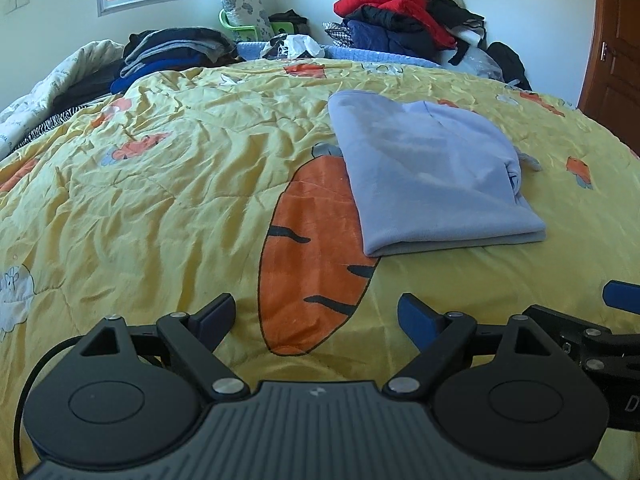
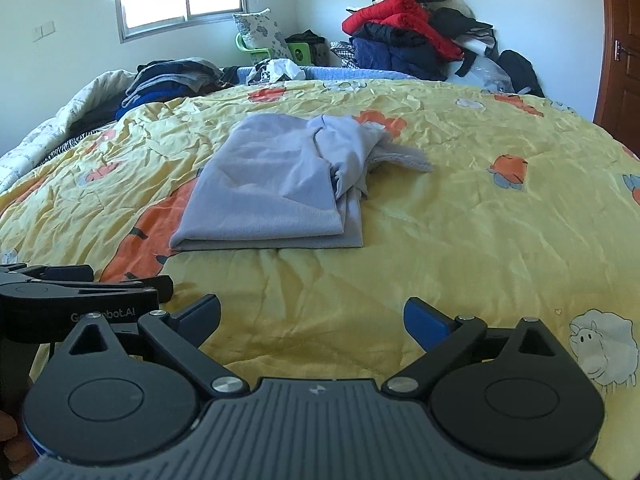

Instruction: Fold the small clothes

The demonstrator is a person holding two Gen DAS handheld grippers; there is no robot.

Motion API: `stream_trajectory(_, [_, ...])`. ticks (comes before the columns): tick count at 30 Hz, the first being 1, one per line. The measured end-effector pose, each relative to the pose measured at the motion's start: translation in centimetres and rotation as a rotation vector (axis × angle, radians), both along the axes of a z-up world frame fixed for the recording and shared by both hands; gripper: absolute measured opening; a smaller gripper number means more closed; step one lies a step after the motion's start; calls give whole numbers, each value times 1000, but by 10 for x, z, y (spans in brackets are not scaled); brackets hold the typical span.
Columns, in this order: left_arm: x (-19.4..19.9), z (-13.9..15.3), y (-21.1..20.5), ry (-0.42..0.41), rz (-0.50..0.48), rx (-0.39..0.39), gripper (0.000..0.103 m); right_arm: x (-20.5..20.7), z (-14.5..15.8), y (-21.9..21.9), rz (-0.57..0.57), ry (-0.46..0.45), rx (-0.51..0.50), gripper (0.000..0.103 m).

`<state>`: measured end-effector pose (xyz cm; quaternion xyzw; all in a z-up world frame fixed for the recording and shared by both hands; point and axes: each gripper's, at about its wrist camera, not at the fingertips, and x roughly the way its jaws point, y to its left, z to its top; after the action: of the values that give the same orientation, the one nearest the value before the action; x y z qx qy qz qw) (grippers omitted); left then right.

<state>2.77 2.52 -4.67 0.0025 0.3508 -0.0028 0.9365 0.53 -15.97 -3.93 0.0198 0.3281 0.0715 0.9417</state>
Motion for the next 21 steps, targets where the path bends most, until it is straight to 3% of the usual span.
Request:
stream_trajectory(5, [0,0,-1,0,-1,7,91,-1,-1,-1,2,3,2,99])
stream_trajectory(9, [-1,-1,0,3,3,2,99,-2,-1,-2,2,2,4,99])
stream_trajectory(21, [-1,-3,1,2,7,-7,100,-3,-2,-5,-5,7,11,99])
